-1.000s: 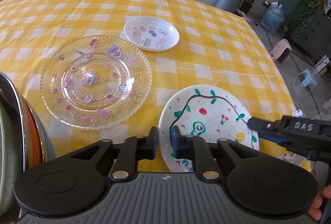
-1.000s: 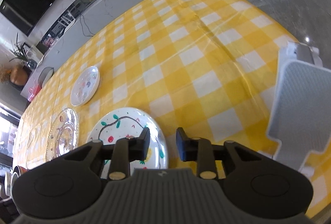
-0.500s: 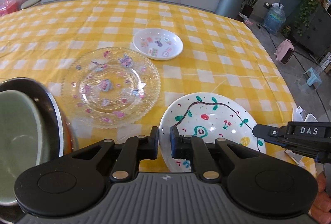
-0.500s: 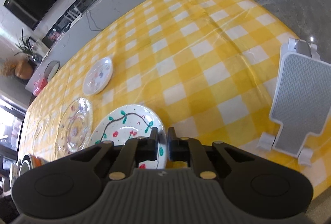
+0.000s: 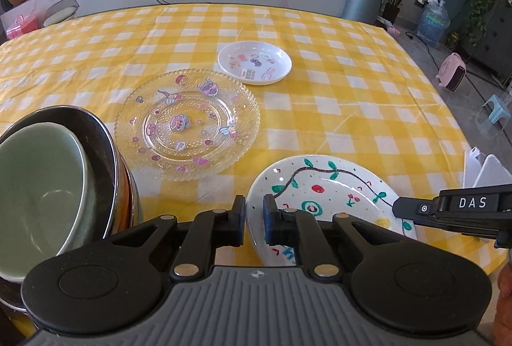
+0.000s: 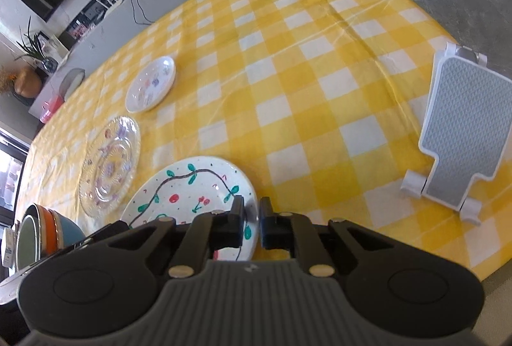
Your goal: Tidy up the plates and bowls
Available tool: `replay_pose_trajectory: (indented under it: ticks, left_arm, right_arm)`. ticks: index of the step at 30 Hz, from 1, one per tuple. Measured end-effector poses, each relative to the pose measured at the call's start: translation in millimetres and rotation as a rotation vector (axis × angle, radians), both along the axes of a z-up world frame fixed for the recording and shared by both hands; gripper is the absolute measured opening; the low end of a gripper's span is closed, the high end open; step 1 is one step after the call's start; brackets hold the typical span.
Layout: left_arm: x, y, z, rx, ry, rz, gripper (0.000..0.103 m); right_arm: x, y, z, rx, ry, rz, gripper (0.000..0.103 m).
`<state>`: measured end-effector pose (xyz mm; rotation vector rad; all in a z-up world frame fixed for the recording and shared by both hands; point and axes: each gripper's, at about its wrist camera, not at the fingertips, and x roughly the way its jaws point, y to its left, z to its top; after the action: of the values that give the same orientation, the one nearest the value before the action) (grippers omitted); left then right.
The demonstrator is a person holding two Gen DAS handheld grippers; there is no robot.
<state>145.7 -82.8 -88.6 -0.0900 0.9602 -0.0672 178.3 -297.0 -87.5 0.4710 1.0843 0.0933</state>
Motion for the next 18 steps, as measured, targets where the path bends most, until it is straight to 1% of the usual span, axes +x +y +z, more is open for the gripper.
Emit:
replay_pose_trajectory:
  ticks: [8,12,16,18]
  left_arm:
    - [-1.6,-1.1,-10.6,0.027,0.036,-0.007,0.012]
    - [-2.1,-2.2,-9.4,0.039,0.030,-0.011,0.012]
    - [-1.2,-0.9,-8.8,0.033,0.037,-0.015,0.012]
    - [0.5,0.5,-9.0,0.027,0.042,-0.014,0.013]
  right_arm:
    - [1.8,3.0,-3.2,-0.013,0.021,0.012,0.010]
    - [3.8,6.4,-5.3,-0.029,0.038,0.025,0.012]
    - [7.0,9.7,-6.4,-0.030,0.042,0.022,0.012]
    - [6.8,9.2,-5.5,-0.032,0.041,0.015,0.016]
